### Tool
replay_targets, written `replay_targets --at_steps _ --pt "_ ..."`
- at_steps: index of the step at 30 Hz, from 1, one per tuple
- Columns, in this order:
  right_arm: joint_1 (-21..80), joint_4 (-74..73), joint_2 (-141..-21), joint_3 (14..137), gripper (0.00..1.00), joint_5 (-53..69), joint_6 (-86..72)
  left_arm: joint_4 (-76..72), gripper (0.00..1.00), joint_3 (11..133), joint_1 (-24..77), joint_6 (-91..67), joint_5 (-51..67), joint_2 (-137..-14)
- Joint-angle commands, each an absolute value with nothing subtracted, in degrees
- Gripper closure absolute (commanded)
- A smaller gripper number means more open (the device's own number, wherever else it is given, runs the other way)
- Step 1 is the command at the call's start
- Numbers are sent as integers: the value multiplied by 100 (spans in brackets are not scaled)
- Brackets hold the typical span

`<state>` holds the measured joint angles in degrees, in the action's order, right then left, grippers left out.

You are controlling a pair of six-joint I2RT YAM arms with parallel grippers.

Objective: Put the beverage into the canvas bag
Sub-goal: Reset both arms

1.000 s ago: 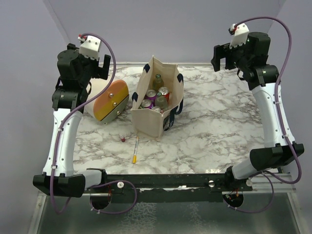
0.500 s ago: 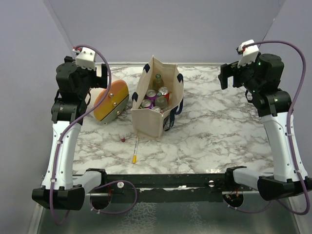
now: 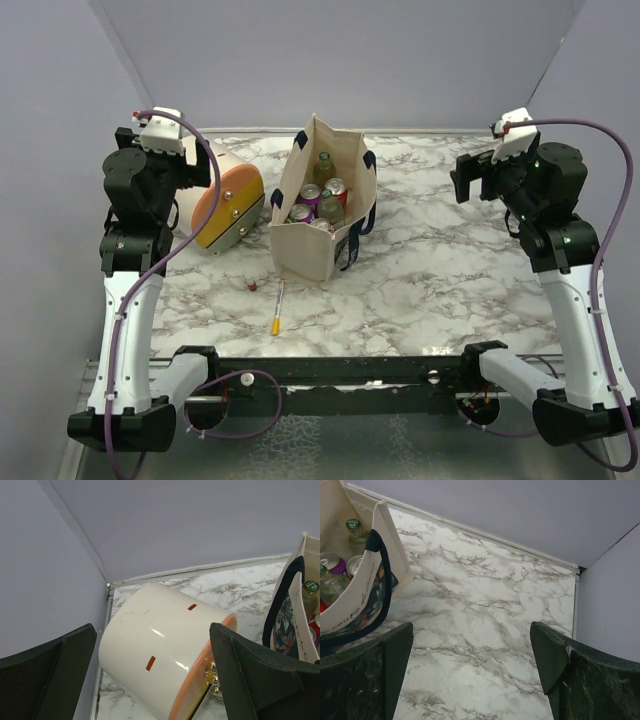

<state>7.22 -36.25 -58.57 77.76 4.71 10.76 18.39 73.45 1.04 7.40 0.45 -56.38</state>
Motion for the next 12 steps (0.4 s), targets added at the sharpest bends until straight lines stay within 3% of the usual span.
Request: replay_targets --at_steps 1,12 --pt "738 -3355 -5769 7652 0 317 1189 1811 1 7279 9 765 -173 -5556" --pt "712 -3349 -5640 7546 0 356 1248 1946 1 7392 0 809 -137 -5522"
